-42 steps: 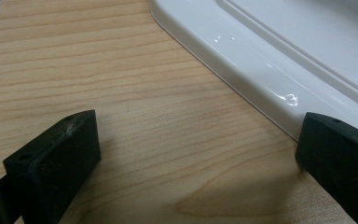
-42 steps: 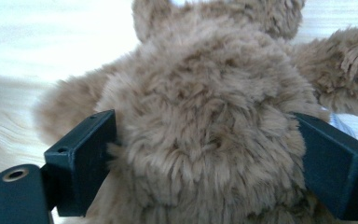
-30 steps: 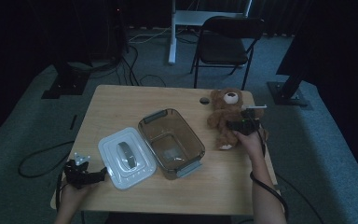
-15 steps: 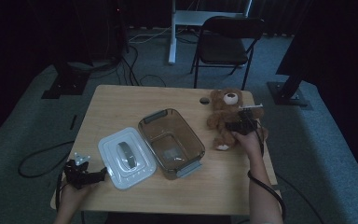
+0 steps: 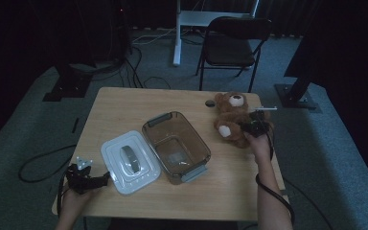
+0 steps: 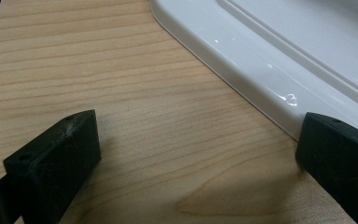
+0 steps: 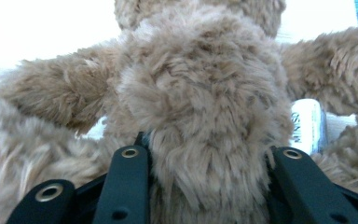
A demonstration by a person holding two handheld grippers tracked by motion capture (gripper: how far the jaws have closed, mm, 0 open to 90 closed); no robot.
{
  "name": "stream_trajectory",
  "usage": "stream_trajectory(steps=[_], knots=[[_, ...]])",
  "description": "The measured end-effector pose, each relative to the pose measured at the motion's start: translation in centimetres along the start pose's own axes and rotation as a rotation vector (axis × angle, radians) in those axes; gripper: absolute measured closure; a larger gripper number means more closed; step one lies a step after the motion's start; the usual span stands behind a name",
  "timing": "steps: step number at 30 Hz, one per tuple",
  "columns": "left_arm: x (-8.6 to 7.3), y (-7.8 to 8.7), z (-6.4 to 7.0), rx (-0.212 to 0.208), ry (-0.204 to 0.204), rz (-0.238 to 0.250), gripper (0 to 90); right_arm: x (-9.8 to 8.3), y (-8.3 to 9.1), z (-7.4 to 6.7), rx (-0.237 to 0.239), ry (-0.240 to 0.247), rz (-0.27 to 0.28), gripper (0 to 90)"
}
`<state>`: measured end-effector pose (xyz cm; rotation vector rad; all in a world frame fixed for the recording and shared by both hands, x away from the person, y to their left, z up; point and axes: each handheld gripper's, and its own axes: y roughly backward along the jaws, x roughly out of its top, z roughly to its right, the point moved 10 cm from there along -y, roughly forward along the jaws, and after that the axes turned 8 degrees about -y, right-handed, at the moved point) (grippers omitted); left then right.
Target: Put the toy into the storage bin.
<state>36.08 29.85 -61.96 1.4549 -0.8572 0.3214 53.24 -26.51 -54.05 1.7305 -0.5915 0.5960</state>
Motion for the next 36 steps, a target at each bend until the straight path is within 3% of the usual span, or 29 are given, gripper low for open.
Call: stream_trajectory(steps=[7,12,15,17,26,27,29,36], knots=[[0.0,0.0,0.0,0.0,0.0,0.0,0.3,-0.3,2.3,-0.6,0.028,0.024,0.043,63.3],[0.0,0.0,0.0,0.0,0.0,0.0,0.3,-0.6,4.3,-1.9,0.101,0.021,0.066,63.3],[0.0,0.0,0.0,0.0,0.0,0.0,0.3,-0.4,5.3,-2.6,0.122,0.024,0.079,63.3],[0.0,0.0,0.0,0.0,0.0,0.0,0.3,0.4,7.2,-4.2,0.155,0.041,0.114,63.2],[0.0,0.0,0.0,0.002,-0.001,0.002,0.3,2.4,12.6,-10.6,0.259,0.129,0.187,63.1],[0.0,0.0,0.0,0.002,-0.001,0.002,0.3,2.4,12.6,-10.6,0.259,0.129,0.187,63.1],[0.0,0.0,0.0,0.0,-0.001,0.0,0.3,2.7,14.2,-13.0,0.304,0.171,0.211,63.0],[0.0,0.0,0.0,-0.001,0.001,0.0,0.3,2.6,17.1,-18.4,0.4,0.26,0.248,63.0]])
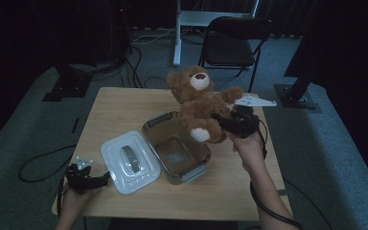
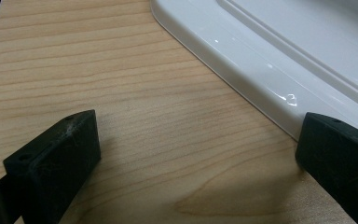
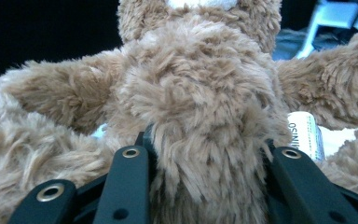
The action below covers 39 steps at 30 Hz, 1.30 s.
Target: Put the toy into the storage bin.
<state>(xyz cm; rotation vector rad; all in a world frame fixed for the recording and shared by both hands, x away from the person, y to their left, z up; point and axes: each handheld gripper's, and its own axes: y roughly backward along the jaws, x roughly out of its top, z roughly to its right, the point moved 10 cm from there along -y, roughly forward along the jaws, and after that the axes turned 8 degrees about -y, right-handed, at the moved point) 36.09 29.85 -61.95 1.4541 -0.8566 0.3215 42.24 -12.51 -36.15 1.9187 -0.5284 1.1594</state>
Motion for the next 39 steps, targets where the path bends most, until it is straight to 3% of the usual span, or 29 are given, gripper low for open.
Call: stream_trajectory(steps=[4,5,13,18,26,33,39], knots=[[0.0,0.0,0.0,0.0,-0.001,-0.001,0.3,0.2,-0.2,-2.2,0.038,0.026,0.001,62.8],[0.0,0.0,0.0,0.0,-0.001,-0.001,0.3,-0.1,-0.7,-3.6,0.068,0.039,-0.009,62.8],[0.0,0.0,0.0,0.001,-0.002,0.0,0.3,-3.0,-3.4,-5.9,0.125,0.05,-0.085,62.8],[0.0,0.0,0.0,0.001,-0.002,0.0,0.3,-4.6,-4.7,-6.4,0.141,0.035,-0.121,62.8],[0.0,0.0,0.0,0.001,-0.002,0.001,0.3,-8.6,-7.0,-5.7,0.103,0.041,-0.188,62.3],[0.0,0.0,0.0,0.002,-0.001,0.002,0.3,-11.3,-7.0,-5.3,0.117,0.064,-0.255,61.5],[0.0,0.0,0.0,0.002,-0.002,0.002,0.3,-12.0,-6.6,-4.3,0.103,0.083,-0.271,61.4]])
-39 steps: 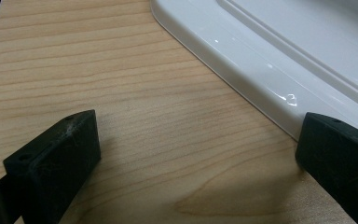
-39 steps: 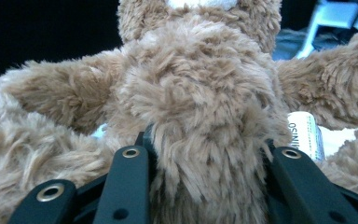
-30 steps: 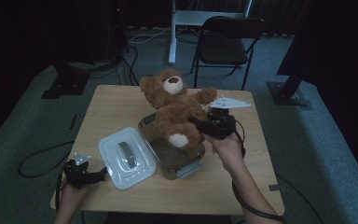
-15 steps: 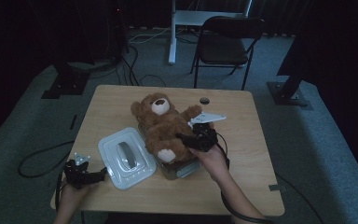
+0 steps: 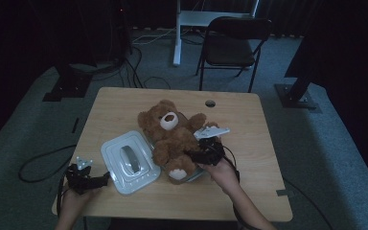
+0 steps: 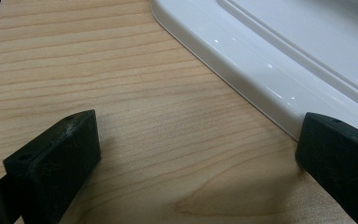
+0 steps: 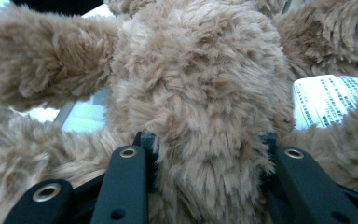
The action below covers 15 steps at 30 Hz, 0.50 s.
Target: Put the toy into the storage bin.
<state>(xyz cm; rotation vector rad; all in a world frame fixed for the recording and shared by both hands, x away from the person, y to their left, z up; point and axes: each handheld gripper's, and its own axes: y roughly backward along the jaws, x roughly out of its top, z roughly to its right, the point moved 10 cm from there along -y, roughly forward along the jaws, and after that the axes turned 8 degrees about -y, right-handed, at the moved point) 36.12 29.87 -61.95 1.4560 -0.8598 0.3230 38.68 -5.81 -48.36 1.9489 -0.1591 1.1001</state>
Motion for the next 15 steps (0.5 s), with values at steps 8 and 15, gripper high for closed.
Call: stream_trajectory(steps=[8,15], knots=[[0.0,0.0,0.04,-0.001,0.003,0.0,0.3,-0.62,0.29,0.7,-0.009,-0.028,0.029,57.6],[0.0,0.01,-0.01,0.0,-0.001,-0.001,0.3,-0.43,0.19,0.04,0.004,-0.017,0.004,46.2]])
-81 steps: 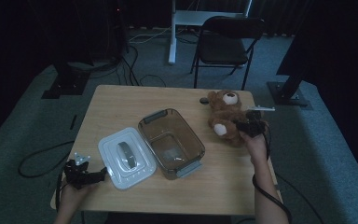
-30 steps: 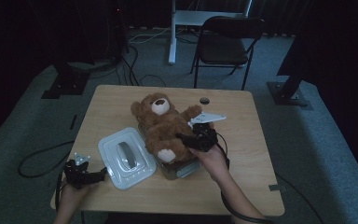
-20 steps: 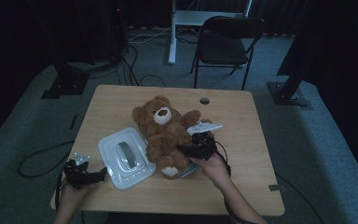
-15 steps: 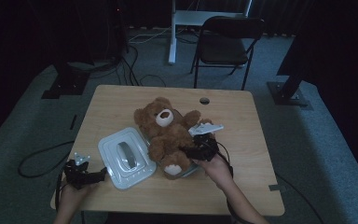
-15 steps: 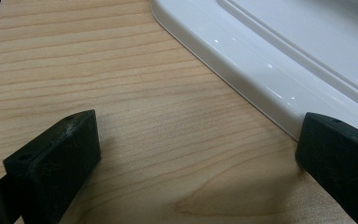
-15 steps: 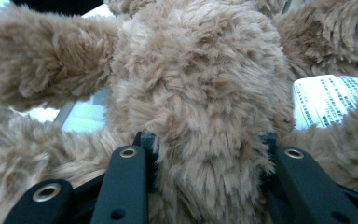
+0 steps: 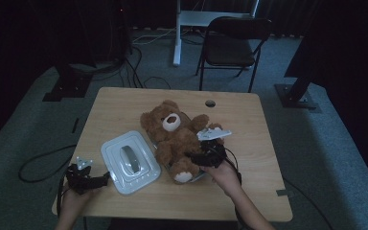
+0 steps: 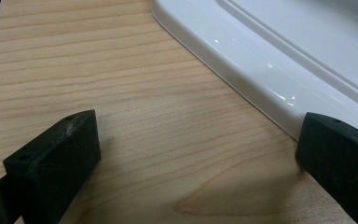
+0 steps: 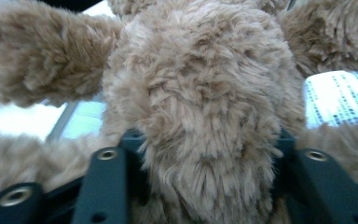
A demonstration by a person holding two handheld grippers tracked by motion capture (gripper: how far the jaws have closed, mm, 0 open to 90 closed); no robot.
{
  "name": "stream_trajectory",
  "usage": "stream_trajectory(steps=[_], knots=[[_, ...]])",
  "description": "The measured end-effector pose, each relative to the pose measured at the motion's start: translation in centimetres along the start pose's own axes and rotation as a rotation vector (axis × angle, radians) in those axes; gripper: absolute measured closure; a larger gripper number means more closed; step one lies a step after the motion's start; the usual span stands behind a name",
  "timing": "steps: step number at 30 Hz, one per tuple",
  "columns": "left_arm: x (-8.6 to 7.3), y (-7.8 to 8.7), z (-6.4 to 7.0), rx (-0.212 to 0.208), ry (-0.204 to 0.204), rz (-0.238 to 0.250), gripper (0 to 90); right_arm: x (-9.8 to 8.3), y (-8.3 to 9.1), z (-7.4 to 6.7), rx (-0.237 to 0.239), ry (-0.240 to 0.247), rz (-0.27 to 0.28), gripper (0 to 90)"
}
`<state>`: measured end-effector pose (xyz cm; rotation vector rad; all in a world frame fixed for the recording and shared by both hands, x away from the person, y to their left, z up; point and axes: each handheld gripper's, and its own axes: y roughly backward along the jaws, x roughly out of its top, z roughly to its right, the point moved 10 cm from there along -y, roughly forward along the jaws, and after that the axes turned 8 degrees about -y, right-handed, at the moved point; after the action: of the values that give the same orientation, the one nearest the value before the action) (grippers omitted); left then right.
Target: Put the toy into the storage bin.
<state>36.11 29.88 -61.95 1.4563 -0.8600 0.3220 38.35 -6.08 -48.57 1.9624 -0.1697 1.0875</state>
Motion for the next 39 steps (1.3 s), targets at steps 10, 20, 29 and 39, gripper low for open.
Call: stream_trajectory(steps=[10,20,29,39], knots=[[0.0,0.0,0.0,-0.001,0.003,0.0,0.3,1.1,0.7,-0.6,-0.003,-0.006,0.002,28.7],[0.0,0.0,0.0,0.0,0.001,0.0,0.3,4.4,1.8,-0.7,0.03,-0.095,0.057,21.4],[0.0,0.0,0.0,-0.001,0.001,-0.001,0.3,7.3,1.7,-0.6,0.029,-0.072,0.092,16.9],[0.0,0.0,0.0,0.0,0.001,0.0,0.3,10.0,0.2,-0.9,0.005,-0.079,0.096,11.7]])
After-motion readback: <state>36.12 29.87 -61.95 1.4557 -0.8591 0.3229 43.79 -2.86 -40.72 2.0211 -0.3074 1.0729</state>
